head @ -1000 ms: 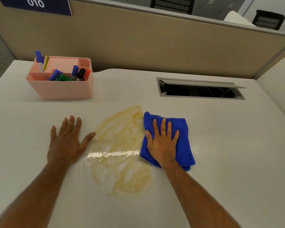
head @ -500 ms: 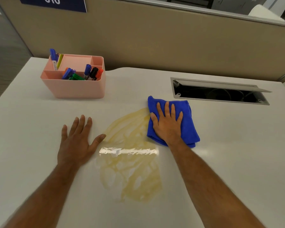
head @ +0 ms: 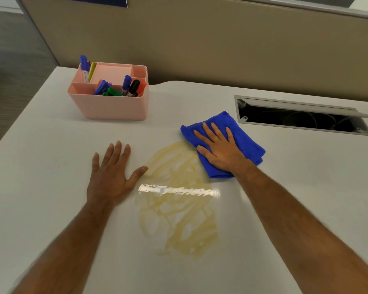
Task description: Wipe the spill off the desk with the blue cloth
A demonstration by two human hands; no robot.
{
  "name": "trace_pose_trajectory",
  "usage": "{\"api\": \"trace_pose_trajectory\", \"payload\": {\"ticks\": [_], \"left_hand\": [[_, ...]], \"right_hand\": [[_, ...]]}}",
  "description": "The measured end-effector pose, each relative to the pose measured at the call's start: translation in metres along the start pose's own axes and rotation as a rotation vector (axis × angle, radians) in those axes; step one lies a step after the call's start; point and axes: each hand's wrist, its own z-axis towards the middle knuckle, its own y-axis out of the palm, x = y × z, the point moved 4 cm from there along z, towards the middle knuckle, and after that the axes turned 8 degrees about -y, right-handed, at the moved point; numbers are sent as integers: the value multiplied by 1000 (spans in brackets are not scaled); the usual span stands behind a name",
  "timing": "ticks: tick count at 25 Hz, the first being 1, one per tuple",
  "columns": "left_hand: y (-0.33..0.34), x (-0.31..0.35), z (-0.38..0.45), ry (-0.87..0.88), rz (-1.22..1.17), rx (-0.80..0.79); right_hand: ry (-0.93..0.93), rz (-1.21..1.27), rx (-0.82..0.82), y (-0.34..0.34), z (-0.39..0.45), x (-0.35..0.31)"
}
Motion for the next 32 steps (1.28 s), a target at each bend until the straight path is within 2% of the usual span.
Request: {"api": "trace_pose_trajectory", "payload": {"ticks": [6,15,26,32], "left_hand": [[0,0,-1,3,2,2],[-2,2,-4,16,4,-9],[-2,1,-6,25,-1,-17],[-6,1,-6,35,-21,-16]], "right_hand": [[-117,-27,-9,7,-30,-20],[-122,-58,-8,21,-80,-46],[-30,-30,-3,35,-144,-81],[119,-18,5,46,-168,-110]]}}
